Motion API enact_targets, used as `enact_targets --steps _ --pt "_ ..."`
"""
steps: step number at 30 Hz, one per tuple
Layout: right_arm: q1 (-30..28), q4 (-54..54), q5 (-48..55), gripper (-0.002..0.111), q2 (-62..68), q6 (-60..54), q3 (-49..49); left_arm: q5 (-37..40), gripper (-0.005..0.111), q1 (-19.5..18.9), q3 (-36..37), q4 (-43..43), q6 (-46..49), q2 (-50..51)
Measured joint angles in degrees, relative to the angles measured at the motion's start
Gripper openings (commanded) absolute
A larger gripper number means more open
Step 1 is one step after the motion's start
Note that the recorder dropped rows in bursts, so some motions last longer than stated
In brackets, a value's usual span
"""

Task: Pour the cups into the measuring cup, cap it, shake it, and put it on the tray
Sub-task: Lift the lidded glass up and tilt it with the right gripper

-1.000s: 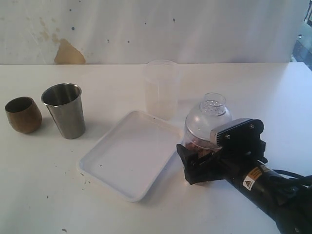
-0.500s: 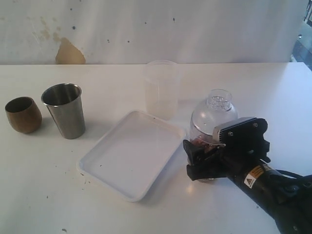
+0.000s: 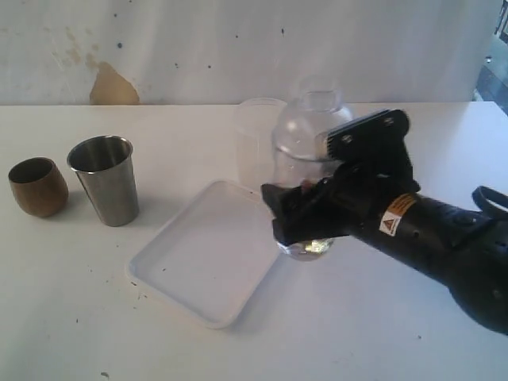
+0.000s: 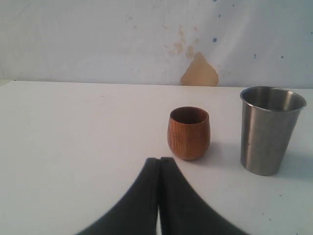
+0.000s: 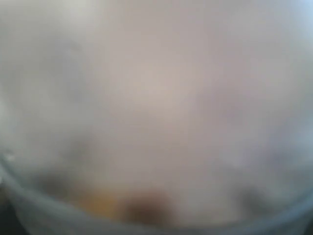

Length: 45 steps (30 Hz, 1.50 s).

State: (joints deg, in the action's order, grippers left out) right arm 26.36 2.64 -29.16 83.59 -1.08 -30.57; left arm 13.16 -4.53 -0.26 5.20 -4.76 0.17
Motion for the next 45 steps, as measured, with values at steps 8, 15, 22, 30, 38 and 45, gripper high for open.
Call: enact_targets --steps 8,15,22,30,38,45 --pt "-2.89 13.59 5.86 0.000 -3.40 -9.19 -3.05 0.12 0.000 0.00 0.00 0.00 0.00 0.00" --pt "-6.46 12.98 9.04 0.000 -3.74 -8.34 -5.47 0.12 0.000 0.00 0.00 0.00 0.00 0.00" --pt "-6.58 10.25 11.95 0.000 -2.91 -9.22 -6.84 0.12 0.000 0.00 0.00 0.00 0.00 0.00" --pt "-5.79 7.81 10.14 0.000 -1.78 -7.62 -8.07 0.12 0.000 0.00 0.00 0.00 0.00 0.00" --pt "-7.78 12.45 9.83 0.000 -0.52 -12.55 -9.58 0.12 0.000 0.00 0.00 0.00 0.00 0.00" --pt "-12.12 15.47 8.88 0.000 1.94 -14.33 -10.78 0.12 0.000 0.00 0.00 0.00 0.00 0.00"
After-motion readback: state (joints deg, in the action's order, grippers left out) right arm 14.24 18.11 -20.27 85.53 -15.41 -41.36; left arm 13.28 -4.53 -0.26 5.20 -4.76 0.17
